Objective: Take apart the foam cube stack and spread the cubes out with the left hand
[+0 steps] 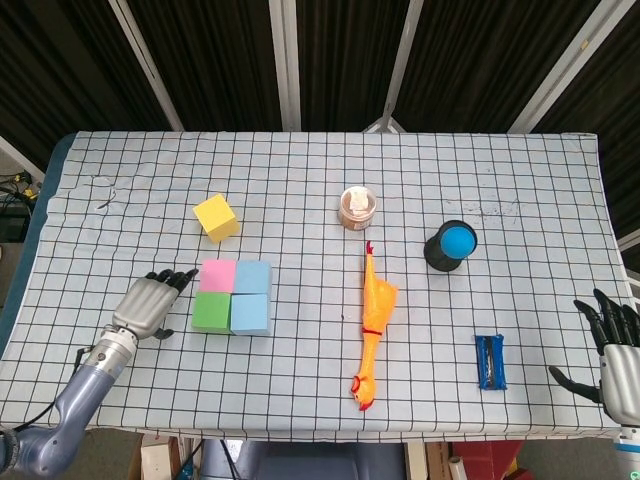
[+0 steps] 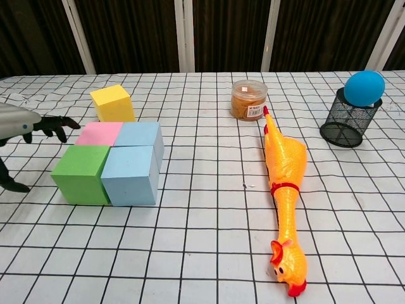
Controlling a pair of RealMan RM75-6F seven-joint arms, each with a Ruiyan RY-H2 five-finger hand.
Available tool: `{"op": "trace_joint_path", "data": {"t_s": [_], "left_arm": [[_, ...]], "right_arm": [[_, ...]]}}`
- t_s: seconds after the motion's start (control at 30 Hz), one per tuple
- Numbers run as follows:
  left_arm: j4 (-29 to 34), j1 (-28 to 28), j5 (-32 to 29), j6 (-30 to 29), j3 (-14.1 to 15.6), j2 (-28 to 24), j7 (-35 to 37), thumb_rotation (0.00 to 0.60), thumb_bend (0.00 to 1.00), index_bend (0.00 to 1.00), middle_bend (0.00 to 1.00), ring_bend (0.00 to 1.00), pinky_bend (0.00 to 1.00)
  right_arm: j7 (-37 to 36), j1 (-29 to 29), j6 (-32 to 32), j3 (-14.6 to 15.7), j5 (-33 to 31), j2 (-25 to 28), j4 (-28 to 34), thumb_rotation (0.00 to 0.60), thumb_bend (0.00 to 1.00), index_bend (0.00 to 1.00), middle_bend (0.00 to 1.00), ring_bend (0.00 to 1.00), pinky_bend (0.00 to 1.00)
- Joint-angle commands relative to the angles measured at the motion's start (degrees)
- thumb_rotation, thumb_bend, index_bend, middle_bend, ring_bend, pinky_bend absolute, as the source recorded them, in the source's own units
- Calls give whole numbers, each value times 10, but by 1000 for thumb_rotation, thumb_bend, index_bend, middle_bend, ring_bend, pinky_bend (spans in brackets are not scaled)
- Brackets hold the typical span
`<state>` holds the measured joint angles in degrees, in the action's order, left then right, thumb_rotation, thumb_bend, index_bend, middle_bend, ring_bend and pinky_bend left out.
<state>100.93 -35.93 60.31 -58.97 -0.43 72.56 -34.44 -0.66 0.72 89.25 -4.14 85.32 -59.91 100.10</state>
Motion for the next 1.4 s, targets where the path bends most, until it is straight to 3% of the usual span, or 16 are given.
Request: {"op": "trace_joint_path", "data": {"t_s": [0.03,0.33,0.73,1.1,1.2,1.4], "left_arm": [[15,-13,-16,8,-8,5,-19,600,46,4,197,210,321],[19,-27,-50,5,-15,22,-48,600,46,0,207,226,337],[8,-43,-44,4,-15,50,-61,600,47,9,212,233,386],[14,-41,-30,-6,-8,40,-58,600,78,40,402,568,618],[12,-40,-23,-15,-7,35,-63,600,82,51,412,622,644],[12,-33,-15,-21,-7,24,-44,600,82,61,415,635,649]], "right_arm": [[-1,0,1,0,1,0,0,600,0,160,18,88,0],[-7,0,-1,-1,0,1,-3,600,0,160,18,88,0],[-10,0,-3,0,-1,4,-2,600,0,160,18,88,0],[-26,2,-2,-1,-4,10,-2,600,0,160,18,88,0],[-27,2,-1,-1,-3,11,-2,600,0,160,18,88,0],[-27,1,-4,1,-2,12,-2,600,0,160,18,88,0]]}}
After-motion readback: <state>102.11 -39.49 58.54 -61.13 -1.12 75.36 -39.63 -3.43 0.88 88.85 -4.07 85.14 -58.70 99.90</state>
